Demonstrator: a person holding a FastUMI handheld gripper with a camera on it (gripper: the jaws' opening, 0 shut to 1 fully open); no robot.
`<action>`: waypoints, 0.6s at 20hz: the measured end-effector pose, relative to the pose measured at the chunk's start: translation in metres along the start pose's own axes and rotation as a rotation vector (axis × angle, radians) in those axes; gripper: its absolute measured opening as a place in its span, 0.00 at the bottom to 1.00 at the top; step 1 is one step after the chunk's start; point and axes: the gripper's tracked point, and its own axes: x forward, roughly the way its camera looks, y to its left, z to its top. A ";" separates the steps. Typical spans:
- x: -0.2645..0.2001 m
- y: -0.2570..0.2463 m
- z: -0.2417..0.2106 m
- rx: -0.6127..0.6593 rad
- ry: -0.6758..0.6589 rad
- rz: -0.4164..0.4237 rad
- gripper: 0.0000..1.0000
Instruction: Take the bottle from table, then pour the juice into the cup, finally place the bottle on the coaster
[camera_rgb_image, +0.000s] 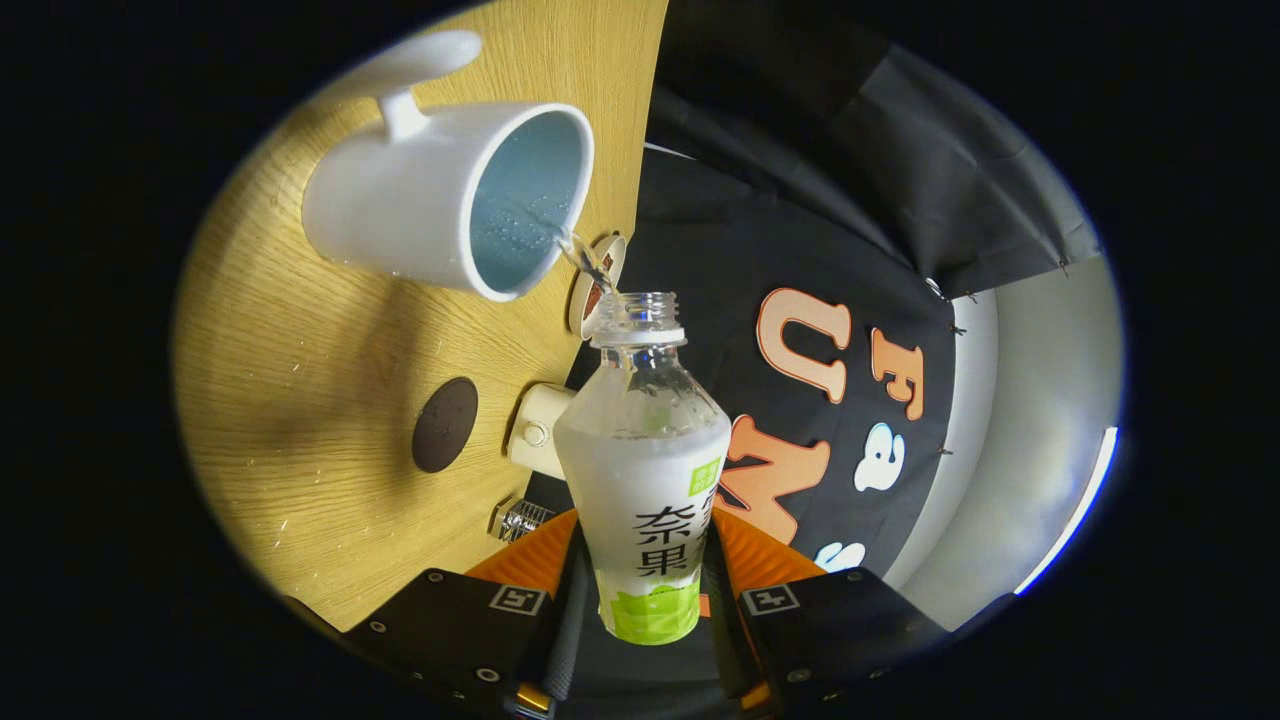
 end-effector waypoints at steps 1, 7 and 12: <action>0.000 0.000 0.000 -0.008 -0.001 -0.001 0.56; 0.002 0.001 0.000 -0.042 -0.008 -0.005 0.56; -0.004 0.006 0.004 -0.119 -0.030 -0.027 0.56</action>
